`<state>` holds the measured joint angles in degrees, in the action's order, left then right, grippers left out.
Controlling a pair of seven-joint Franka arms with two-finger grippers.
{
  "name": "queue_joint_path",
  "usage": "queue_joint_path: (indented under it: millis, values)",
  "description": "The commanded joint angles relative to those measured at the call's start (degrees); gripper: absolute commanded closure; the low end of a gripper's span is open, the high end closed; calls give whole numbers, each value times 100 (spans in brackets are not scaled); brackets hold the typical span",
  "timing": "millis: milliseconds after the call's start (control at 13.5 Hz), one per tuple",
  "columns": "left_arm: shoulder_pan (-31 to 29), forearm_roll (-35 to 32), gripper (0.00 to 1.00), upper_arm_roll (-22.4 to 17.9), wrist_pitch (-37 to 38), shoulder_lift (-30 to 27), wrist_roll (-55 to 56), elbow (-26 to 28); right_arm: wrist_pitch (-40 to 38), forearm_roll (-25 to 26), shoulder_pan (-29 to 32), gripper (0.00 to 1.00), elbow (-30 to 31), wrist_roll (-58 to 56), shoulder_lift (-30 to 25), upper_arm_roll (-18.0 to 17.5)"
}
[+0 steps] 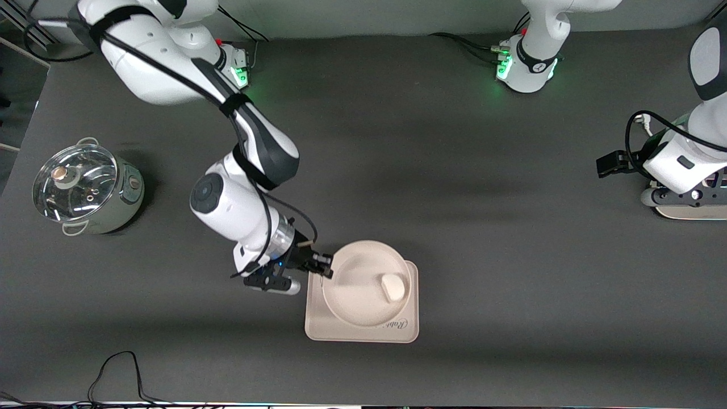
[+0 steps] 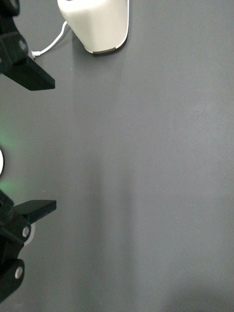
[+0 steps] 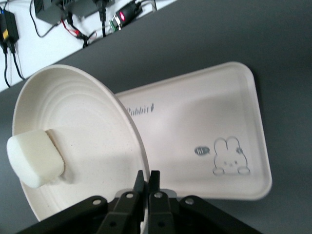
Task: Place bun in plate and plate on tray
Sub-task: 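Lift the plate with the right gripper and carry it over the tray, then lower the plate onto the tray and open the right gripper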
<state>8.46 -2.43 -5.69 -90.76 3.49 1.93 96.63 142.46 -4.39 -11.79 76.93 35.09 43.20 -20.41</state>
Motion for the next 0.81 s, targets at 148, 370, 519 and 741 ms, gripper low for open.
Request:
queue_joint_path:
  millis: [148, 370, 519, 741]
  values:
    - [42, 49, 0, -99, 94, 81, -105, -74, 158, 105, -96, 100, -1322, -783, 1462, 204]
    - [16, 23, 0, -107, 103, 107, -123, -92, 589, 210, -236, 100, -1243, -723, 1806, 204]
    - [16, 14, 0, -116, 120, 99, -132, -83, 590, 219, -254, 100, -1172, -705, 1815, 204]
    - [7, 14, 0, -116, 173, 108, -141, -109, 765, 219, -263, 100, -1049, -705, 1841, 204]
